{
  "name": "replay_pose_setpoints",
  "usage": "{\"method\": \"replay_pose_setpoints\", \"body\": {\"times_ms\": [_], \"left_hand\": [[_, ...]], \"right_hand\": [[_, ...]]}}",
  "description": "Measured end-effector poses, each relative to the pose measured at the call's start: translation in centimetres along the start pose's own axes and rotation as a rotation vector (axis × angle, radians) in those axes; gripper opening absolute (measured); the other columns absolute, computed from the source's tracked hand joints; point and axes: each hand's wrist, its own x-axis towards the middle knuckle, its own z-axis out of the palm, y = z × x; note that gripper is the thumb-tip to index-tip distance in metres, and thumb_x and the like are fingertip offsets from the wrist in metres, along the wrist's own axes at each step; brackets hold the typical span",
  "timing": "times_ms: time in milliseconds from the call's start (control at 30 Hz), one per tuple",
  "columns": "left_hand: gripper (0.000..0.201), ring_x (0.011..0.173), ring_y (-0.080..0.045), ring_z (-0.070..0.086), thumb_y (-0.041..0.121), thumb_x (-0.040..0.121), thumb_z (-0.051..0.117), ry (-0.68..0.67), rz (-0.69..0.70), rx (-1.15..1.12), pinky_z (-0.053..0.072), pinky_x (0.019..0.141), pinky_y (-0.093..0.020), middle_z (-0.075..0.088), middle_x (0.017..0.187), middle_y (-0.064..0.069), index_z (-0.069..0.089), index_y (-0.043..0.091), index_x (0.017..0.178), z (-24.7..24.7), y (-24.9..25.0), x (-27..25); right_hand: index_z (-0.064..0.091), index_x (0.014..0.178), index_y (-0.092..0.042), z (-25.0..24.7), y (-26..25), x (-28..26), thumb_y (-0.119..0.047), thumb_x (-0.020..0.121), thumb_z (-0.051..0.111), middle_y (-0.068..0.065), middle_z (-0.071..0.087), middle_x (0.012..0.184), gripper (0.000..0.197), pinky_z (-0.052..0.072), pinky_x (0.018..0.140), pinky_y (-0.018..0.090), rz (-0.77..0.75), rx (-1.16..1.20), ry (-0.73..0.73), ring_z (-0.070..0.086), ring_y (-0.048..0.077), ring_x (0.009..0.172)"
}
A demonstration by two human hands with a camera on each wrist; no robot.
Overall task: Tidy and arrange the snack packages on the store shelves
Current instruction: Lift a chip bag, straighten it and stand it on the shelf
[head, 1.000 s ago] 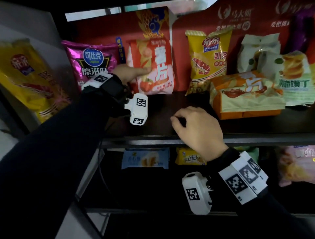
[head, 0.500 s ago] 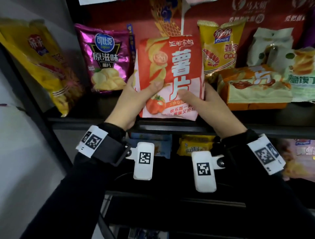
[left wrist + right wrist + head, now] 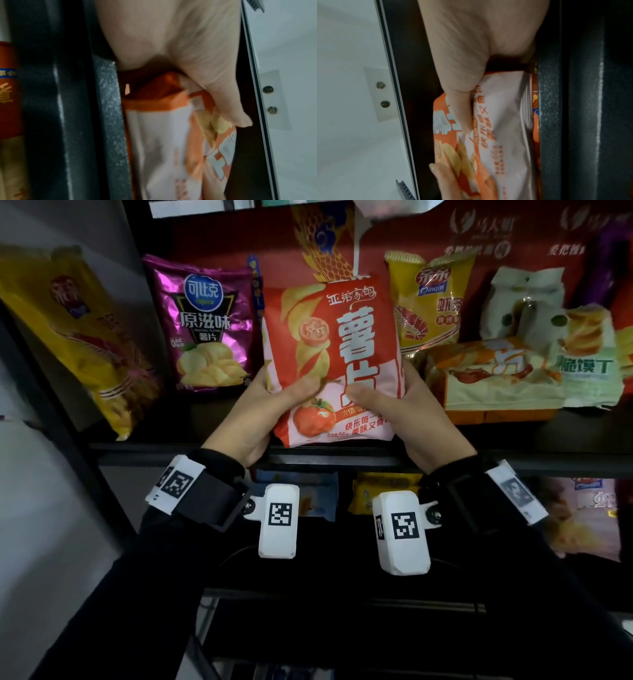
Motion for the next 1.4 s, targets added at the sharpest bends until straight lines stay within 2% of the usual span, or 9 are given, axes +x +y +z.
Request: {"method": "replay_pose_setpoints", "body": {"times_ms": [67,233,467,600,700,867,1067,1267,1400], "left_hand": [[0.095,0.098,-0.015,0.07,0.049,0.041,0.093,0.005,0.012,-0.05,0.055,0.081,-0.029,0.074,0.104,0.001,0.056,0.013,0.121,0.2,0.4,0.0],[0.064,0.091,-0.013,0.07,0.001,0.06,0.079,0.037,0.194,0.054,0.056,0.079,-0.029,0.075,0.093,0.006,0.053,0.006,0.118,0.3,1.6,0.1],[0.087,0.106,-0.019,0.066,0.015,0.056,0.084,-0.057,0.244,0.172,0.053,0.091,-0.035,0.069,0.112,-0.004,0.046,-0.008,0.131,-0.1,2.9,-0.2],[0.084,0.115,-0.014,0.061,0.028,0.056,0.087,-0.147,0.25,0.321,0.05,0.098,-0.034,0.067,0.118,0.01,0.047,0.022,0.13,-0.5,3.6,-0.3],[0.085,0.118,-0.012,0.058,0.035,0.056,0.09,-0.187,0.278,0.258,0.048,0.096,-0.028,0.063,0.121,0.014,0.042,0.032,0.127,-0.3,3.7,-0.6],[0.042,0.086,-0.001,0.065,0.023,0.067,0.08,-0.004,0.347,0.118,0.053,0.076,-0.021,0.071,0.086,0.016,0.054,0.027,0.099,0.3,3.0,-0.6],[0.03,0.094,-0.005,0.068,0.04,0.067,0.083,0.059,0.345,0.066,0.054,0.079,-0.022,0.074,0.095,0.012,0.07,0.036,0.094,1.1,2.6,-0.6],[0.05,0.122,-0.017,0.056,0.021,0.085,0.069,0.041,0.466,0.254,0.046,0.101,-0.031,0.06,0.131,-0.004,0.053,0.02,0.131,1.2,2.0,-0.6],[0.025,0.121,-0.015,0.056,0.014,0.085,0.067,0.04,0.494,0.138,0.047,0.095,-0.025,0.058,0.132,-0.002,0.07,0.026,0.106,1.5,1.8,-0.7]], "right_hand": [[0.047,0.13,-0.02,-0.1,0.1,-0.1,-0.014,0.073,0.078,-0.003,0.069,0.115,0.064,0.056,0.081,0.026,-0.022,-0.015,-0.017,0.067,0.013,0.104],[0.043,0.132,-0.011,-0.6,-0.2,-0.6,-0.001,0.067,0.077,-0.009,0.07,0.105,0.074,0.052,0.079,0.019,-0.098,-0.027,-0.049,0.066,0.01,0.103],[0.045,0.121,-0.026,-0.7,-2.5,-0.6,0.004,0.06,0.081,-0.002,0.063,0.109,0.077,0.054,0.082,0.026,-0.222,-0.035,-0.095,0.064,0.013,0.103],[0.049,0.104,-0.017,-0.3,-2.9,-0.2,0.012,0.058,0.077,-0.001,0.063,0.098,0.061,0.056,0.075,0.024,-0.28,-0.036,0.001,0.065,0.006,0.09],[0.046,0.113,-0.009,0.3,-2.8,0.0,0.013,0.066,0.076,0.006,0.061,0.105,0.06,0.055,0.082,0.028,-0.273,-0.135,0.063,0.063,0.012,0.096],[0.033,0.137,-0.022,0.2,-2.7,-0.3,-0.003,0.07,0.079,0.005,0.05,0.133,0.083,0.052,0.091,0.028,-0.186,-0.129,-0.158,0.059,0.011,0.114],[0.049,0.123,-0.008,0.7,-3.4,-0.4,-0.007,0.075,0.069,0.006,0.063,0.115,0.051,0.052,0.092,0.033,-0.21,0.012,-0.058,0.062,0.016,0.106],[0.061,0.114,-0.012,1.1,-3.7,-0.6,-0.003,0.09,0.058,0.005,0.064,0.117,0.026,0.053,0.085,0.029,-0.312,0.05,-0.072,0.064,0.015,0.106],[0.063,0.11,-0.005,1.2,-3.7,-0.6,0.0,0.092,0.052,0.002,0.071,0.103,0.021,0.055,0.084,0.032,-0.331,0.088,-0.049,0.067,0.018,0.099]]}}
